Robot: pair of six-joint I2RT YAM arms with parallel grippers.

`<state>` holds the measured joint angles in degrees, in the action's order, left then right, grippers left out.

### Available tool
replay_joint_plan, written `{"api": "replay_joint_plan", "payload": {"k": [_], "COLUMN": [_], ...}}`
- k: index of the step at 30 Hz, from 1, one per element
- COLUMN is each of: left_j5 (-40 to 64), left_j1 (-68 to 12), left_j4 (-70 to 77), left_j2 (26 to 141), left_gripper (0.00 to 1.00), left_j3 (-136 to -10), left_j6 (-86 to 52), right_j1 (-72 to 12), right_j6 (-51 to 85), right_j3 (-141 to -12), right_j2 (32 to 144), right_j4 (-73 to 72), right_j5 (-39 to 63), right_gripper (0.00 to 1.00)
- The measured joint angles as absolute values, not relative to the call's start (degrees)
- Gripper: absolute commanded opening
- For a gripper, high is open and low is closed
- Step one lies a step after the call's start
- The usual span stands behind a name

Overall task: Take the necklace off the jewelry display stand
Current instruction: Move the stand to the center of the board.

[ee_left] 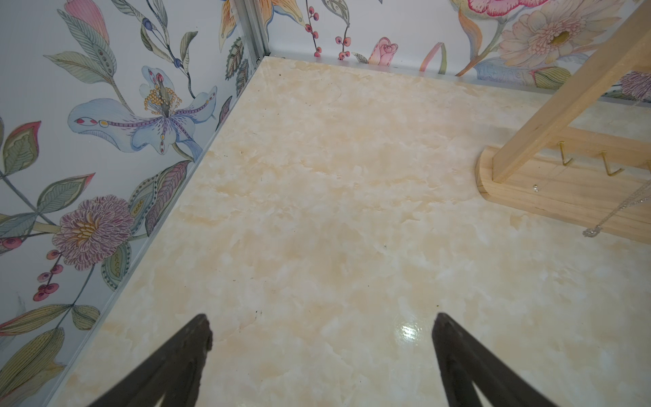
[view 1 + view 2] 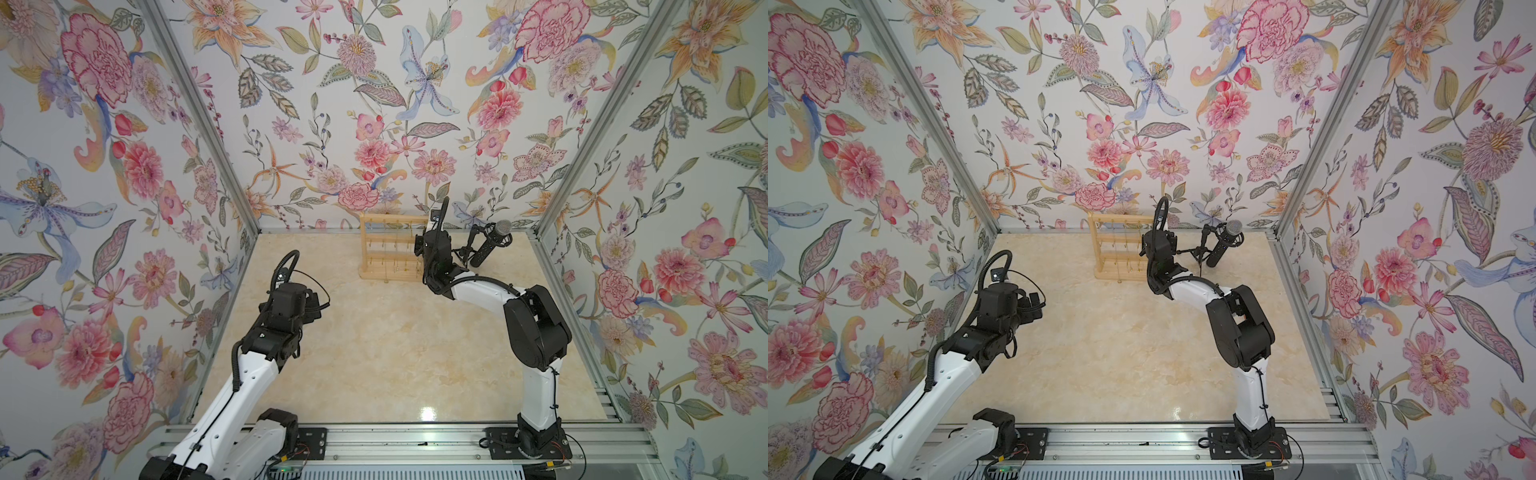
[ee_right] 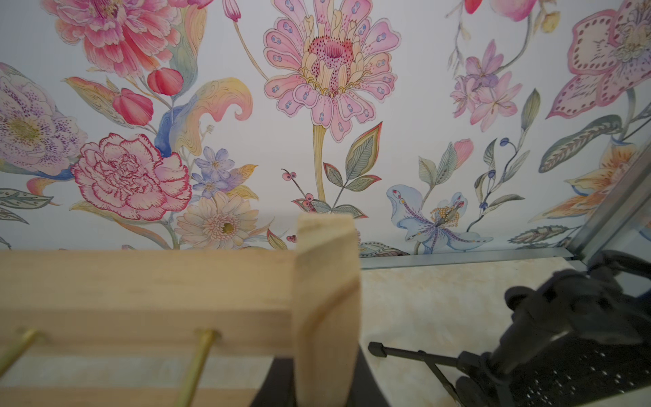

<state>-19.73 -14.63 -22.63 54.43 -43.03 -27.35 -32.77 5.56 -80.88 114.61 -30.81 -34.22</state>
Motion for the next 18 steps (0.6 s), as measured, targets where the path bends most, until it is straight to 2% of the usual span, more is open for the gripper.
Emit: {"api": "replay_joint_plan", "payload": {"k": [18], "left_j5": [-19.73], "left_j1": [-14.61], "left_j4": [-22.2], "left_j2": [56.71], "left_gripper": [0.99], "left_j3": [-43.0], "left_j6": [-27.2], "right_j1": [-29.08], "right_j6": [4.01], "right_j3": [-75.07], "right_j2": [111.07], "right_j4": [-34.28], "right_j5": [-27.27], "right_gripper": [0.0]}}
